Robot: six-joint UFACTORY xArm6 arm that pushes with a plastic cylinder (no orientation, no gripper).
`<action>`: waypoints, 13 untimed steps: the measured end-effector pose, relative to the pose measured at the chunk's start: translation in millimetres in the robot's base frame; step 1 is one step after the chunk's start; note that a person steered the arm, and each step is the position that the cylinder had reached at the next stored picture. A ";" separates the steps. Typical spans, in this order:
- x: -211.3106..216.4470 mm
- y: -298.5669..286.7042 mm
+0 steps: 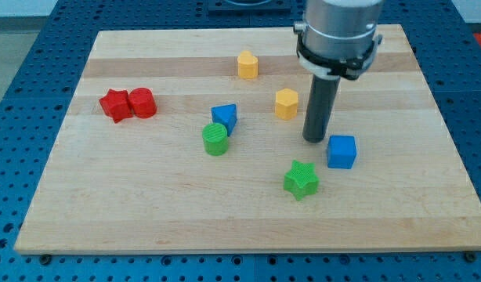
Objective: Push the yellow hexagon to the left of the heart
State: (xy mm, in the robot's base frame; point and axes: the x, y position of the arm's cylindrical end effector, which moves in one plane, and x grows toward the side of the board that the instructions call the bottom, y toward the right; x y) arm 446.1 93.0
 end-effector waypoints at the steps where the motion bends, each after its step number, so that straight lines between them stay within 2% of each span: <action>1: -33.0 -3.5; 4: -47.3 -62.4; 6: -20.2 -67.1; 7: 3.8 -89.5; 8: -15.2 -93.3; 9: -70.4 -89.8; 12: -71.3 -97.9; 13: -55.0 -97.6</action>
State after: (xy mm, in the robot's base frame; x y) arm 391.1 -4.5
